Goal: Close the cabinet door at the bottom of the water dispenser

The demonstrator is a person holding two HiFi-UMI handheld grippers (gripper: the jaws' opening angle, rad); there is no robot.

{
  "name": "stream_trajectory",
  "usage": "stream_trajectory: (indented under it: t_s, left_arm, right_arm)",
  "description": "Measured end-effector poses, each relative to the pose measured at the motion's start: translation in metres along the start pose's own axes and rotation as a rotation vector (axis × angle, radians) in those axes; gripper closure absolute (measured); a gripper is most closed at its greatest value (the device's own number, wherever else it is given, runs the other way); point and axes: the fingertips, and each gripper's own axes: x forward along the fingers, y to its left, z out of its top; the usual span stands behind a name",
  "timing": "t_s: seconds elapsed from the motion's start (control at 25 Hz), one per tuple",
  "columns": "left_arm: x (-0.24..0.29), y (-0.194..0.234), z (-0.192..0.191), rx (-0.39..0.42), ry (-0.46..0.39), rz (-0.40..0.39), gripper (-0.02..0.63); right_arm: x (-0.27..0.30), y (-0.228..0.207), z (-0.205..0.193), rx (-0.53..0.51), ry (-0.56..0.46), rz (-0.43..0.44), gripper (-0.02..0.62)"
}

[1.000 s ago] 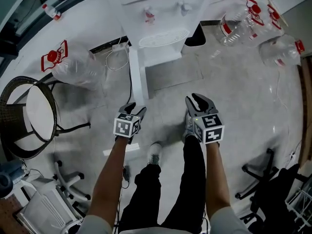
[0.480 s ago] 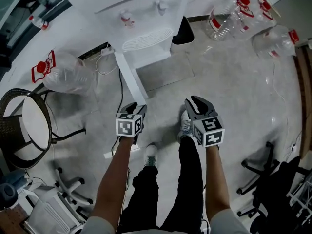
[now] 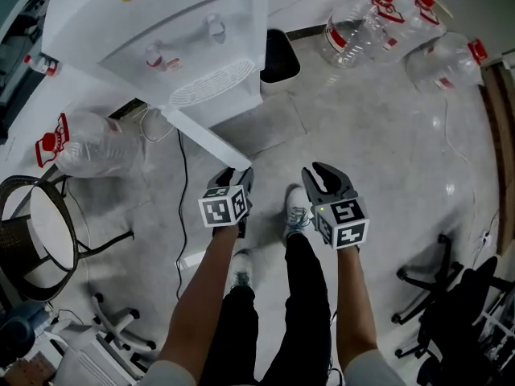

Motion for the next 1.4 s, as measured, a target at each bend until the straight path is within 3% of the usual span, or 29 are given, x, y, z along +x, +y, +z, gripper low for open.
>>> stream_trajectory:
  t_s: [0.2, 0.48, 0.6, 1.08, 1.4]
  left_arm:
    - [0.037, -0.016, 0.032, -0.046, -0.065, 0.041, 0.339]
    - [0.086, -0.030, 0.080, -0.098, -0.110, 0.102, 0.347]
    - [0.101, -0.027, 0.103, -0.087, -0.138, 0.127, 0.353]
    - [0.151, -0.002, 0.166, -0.052, -0.223, 0.192, 0.359]
    - [0.159, 0.003, 0.184, -0.002, -0.254, 0.191, 0.359]
  right_arm:
    - [0.011, -0.024, 0.006, 0.020, -0.013, 0.005, 0.474]
    - [0.018, -0.050, 0.014, 0.023, 0.000, -0.004, 0.473]
    - [0.024, -0.067, 0.017, -0.009, 0.018, -0.035, 0.479]
    - [0.062, -0.117, 0.043, 0.034, -0.071, -0.035, 0.479]
    - [0.062, -0.129, 0.029, 0.044, -0.073, -0.044, 0.479]
